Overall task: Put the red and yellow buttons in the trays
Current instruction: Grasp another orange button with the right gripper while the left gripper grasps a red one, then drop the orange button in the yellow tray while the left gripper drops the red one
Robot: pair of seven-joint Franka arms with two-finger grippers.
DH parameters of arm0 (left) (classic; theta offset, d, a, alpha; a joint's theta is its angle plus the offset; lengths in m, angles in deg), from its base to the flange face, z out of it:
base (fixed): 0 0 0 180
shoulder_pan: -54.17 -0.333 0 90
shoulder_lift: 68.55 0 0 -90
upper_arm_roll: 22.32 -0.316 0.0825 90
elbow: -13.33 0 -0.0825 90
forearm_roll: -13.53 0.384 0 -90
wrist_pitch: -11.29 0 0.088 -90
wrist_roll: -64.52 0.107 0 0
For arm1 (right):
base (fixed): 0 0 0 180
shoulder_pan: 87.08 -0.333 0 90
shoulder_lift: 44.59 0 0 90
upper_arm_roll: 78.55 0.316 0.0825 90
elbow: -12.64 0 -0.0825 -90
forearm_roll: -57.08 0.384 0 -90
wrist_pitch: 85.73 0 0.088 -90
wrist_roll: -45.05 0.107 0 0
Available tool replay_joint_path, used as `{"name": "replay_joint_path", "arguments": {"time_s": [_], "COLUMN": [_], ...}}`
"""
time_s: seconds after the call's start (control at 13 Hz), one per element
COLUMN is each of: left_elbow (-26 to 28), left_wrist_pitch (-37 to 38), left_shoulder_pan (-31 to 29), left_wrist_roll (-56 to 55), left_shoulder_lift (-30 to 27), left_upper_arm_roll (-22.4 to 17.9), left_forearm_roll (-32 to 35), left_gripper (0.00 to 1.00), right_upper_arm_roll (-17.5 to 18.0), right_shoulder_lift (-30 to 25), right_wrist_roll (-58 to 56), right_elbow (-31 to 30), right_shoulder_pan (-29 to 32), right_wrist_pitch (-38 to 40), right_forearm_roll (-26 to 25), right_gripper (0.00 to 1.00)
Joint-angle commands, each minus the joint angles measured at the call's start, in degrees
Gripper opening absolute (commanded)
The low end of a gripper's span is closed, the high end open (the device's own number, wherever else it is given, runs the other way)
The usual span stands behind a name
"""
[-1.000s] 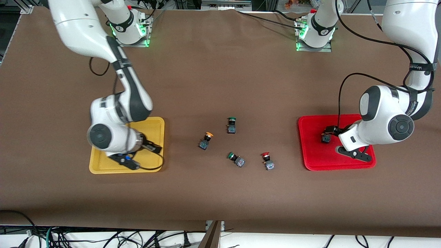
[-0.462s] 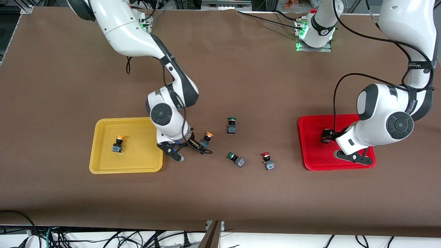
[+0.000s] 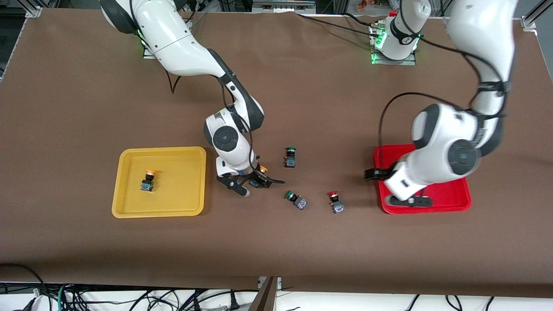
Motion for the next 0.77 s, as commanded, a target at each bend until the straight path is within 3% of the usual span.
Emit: {"name": "replay_joint_path", "arguments": {"time_s": [0.0, 0.15, 0.38, 0.69], "left_elbow": [-3.73, -3.82, -3.82, -4.26], "left_wrist_pitch": [-9.69, -13.75, -18.42, -21.32], "left_shoulder_pan": [1.99, 6.36, 12.53, 13.15], "left_wrist_roll": [-5.72, -10.55, -16.80, -18.66], "left_shoulder_lift": [6.66, 9.39, 13.17, 14.94], "left_upper_arm_roll": [-0.82, -1.25, -5.99, -6.26], "left_forearm_roll": [-0.84, -0.58, 5.12, 8.73], "left_gripper": [1.00, 1.00, 1.00, 1.00], "right_upper_arm_roll": [-0.84, -0.76, -0.23, -0.76], "right_shoulder_lift": [-0.42, -3.22, -8.58, -10.62], "right_wrist_roll": [-2.96, -9.61, -26.03, -46.61], "right_elbow": [1.67, 1.76, 1.67, 0.88], "right_shoulder_pan": [0.59, 4.17, 12.34, 21.23], "right_wrist_pitch": [1.30, 8.99, 22.70, 33.10], "right_forearm_roll": [-0.77, -0.34, 0.89, 2.48], "right_gripper": [0.00, 0.00, 0.00, 0.00]}}
